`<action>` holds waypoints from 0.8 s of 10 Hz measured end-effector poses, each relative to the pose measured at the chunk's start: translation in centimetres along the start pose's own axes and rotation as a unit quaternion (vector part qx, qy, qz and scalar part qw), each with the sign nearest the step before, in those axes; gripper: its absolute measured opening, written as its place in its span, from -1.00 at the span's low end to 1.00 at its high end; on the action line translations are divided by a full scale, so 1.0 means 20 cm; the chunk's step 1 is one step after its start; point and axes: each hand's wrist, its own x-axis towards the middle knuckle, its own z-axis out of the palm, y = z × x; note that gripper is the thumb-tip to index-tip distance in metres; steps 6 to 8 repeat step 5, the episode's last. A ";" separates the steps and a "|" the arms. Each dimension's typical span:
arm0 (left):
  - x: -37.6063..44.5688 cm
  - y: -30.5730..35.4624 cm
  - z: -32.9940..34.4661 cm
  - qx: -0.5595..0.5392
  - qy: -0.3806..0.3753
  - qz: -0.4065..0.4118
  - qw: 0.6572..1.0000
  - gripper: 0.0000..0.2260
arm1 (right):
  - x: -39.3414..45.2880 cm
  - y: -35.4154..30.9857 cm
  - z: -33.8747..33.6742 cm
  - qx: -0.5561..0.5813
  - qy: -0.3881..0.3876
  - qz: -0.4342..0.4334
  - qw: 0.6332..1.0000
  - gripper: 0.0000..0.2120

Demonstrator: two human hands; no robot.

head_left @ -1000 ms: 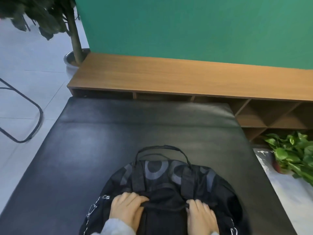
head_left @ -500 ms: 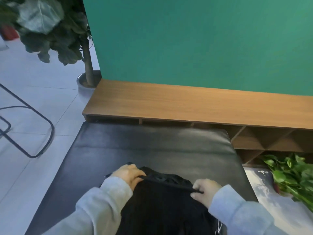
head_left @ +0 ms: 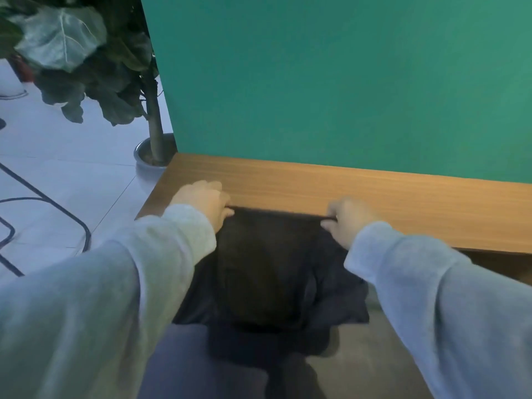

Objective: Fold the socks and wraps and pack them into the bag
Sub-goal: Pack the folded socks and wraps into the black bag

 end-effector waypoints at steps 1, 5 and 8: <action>0.21 -0.06 -0.06 -0.132 0.119 -0.074 0.981 -0.78 | 0.27 -0.06 -0.12 0.017 0.106 0.013 0.994 -0.81; 0.56 -0.12 0.19 -0.364 0.109 -0.051 0.924 -0.46 | 0.66 -0.09 0.08 0.412 0.068 0.021 0.909 -0.51; 0.56 -0.12 0.19 -0.364 0.109 -0.051 0.924 -0.46 | 0.66 -0.09 0.08 0.412 0.068 0.021 0.909 -0.51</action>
